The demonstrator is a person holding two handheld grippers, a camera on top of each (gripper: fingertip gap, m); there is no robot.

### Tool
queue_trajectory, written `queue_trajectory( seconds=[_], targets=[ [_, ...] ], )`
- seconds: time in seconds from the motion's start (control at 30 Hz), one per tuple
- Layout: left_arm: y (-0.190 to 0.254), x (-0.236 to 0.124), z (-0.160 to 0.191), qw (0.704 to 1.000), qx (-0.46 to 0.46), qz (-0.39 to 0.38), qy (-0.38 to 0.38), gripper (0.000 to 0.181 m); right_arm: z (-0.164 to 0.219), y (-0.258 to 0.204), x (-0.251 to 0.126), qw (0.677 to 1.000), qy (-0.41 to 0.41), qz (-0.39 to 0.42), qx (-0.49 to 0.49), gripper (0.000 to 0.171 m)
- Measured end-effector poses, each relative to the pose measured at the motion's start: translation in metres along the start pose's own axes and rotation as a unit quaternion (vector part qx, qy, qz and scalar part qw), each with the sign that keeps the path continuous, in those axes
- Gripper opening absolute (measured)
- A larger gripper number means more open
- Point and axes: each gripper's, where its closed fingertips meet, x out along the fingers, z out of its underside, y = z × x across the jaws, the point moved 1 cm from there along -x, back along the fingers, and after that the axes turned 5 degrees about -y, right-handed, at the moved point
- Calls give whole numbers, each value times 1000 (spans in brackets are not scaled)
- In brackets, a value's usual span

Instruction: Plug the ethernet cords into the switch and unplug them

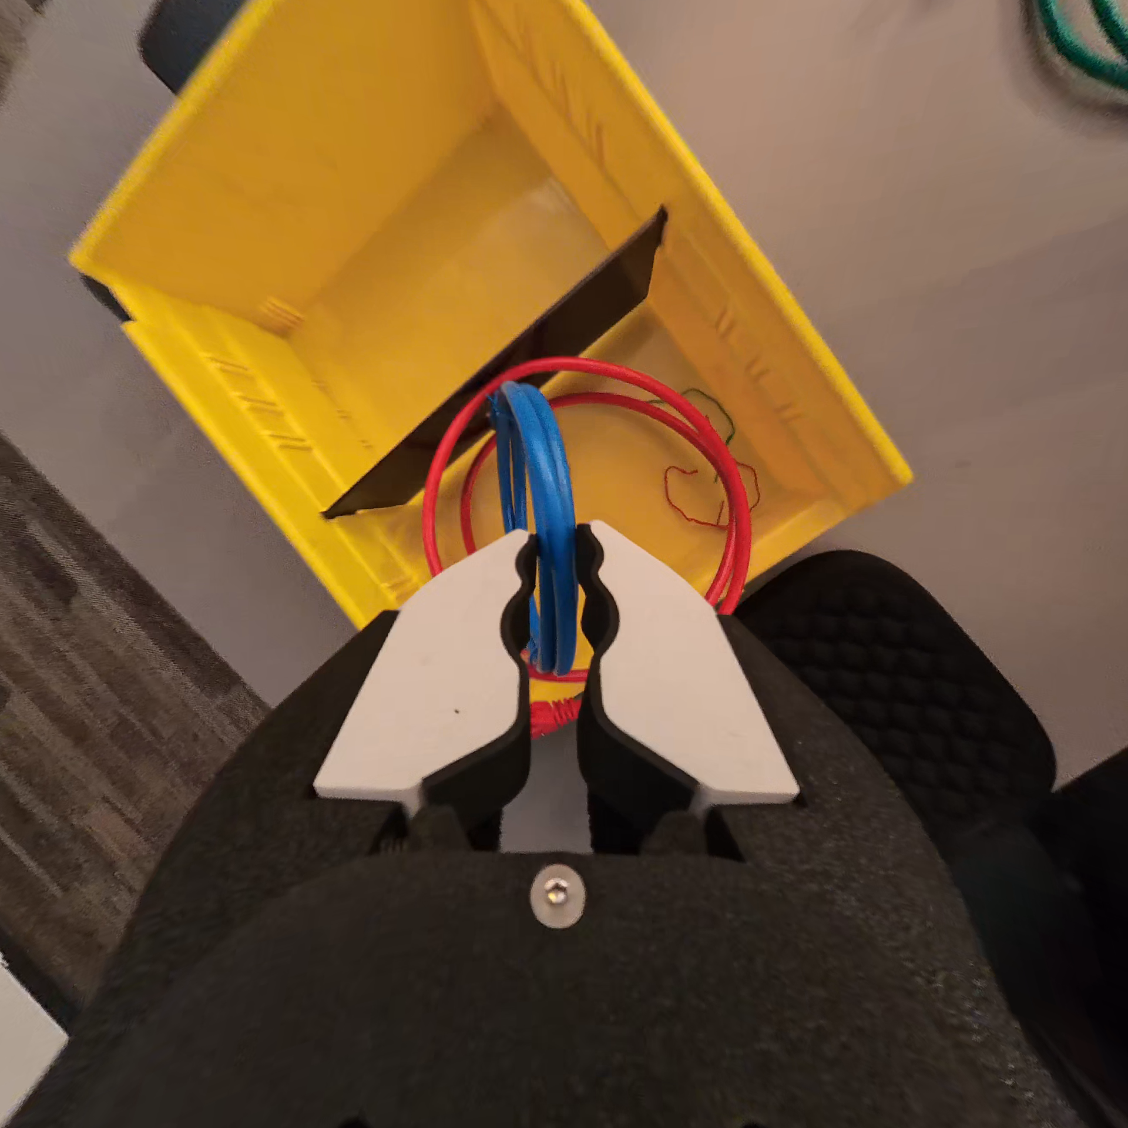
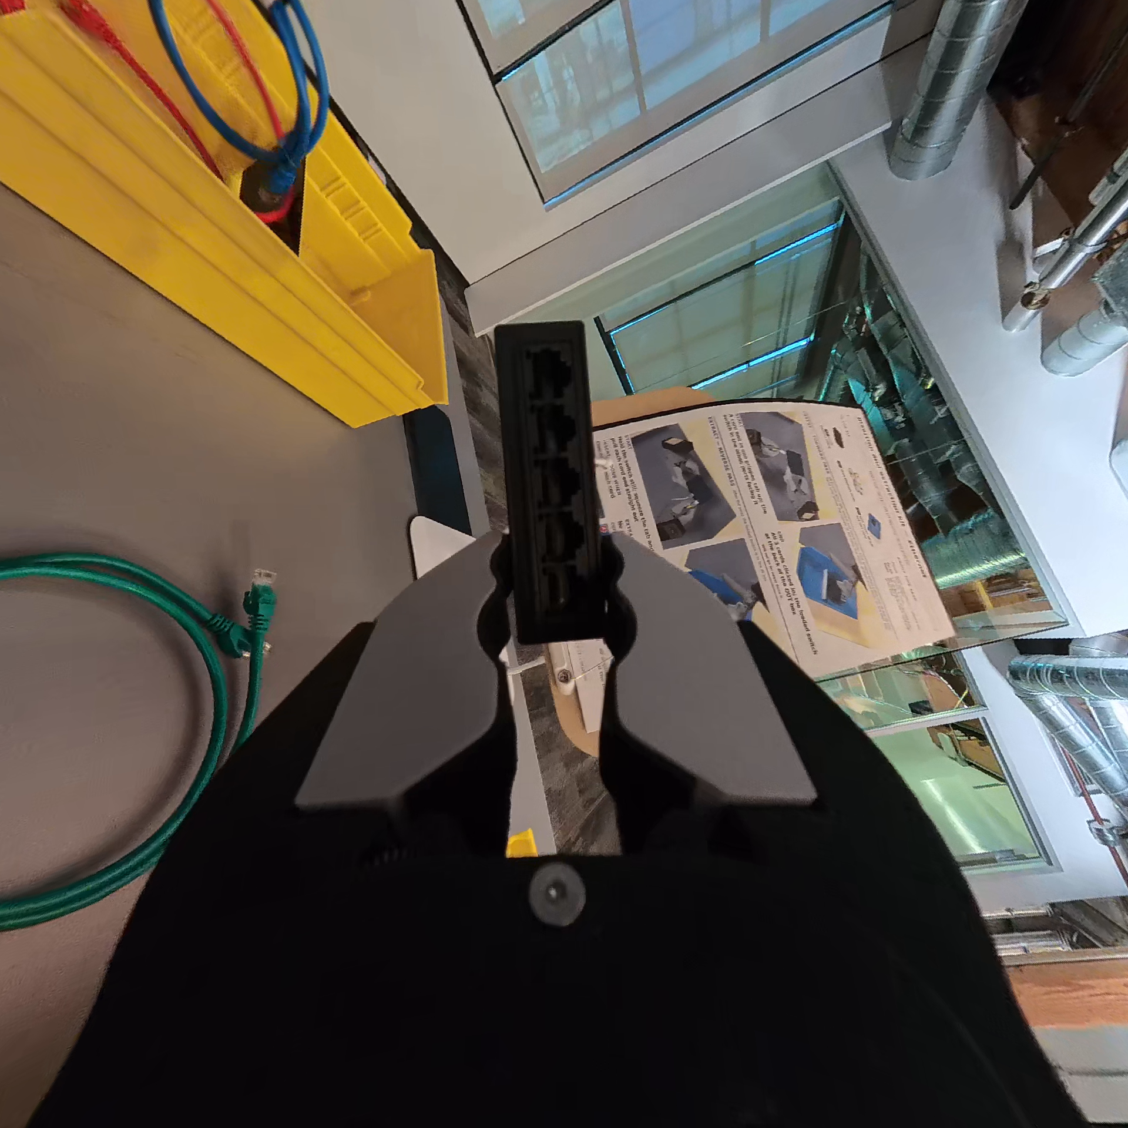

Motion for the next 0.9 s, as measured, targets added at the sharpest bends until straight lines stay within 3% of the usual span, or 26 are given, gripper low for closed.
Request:
queue_trajectory(
  seconds=[0.27, 0.43, 0.53, 0.7, 0.9],
  targets=[
    [38, -71, -52, 991, 5, -38, 128, 12, 4, 23, -15, 999, 5, 31, 16, 28],
    [77, -83, -103, 979, 16, -27, 201, 11, 13, 44, -29, 997, 5, 61, 44, 28],
    [116, -67, -134, 972, 62, -56, 219, 11, 26, 63, -38, 993, -10, 91, 70, 28],
    [189, -3, -178, 943, 190, -170, 216, 11, 47, 81, -50, 988, -26, 113, 100, 28],
    [254, 75, -201, 944, 245, -113, 189, 11, 54, 82, -50, 987, -33, 114, 105, 28]
  ],
)
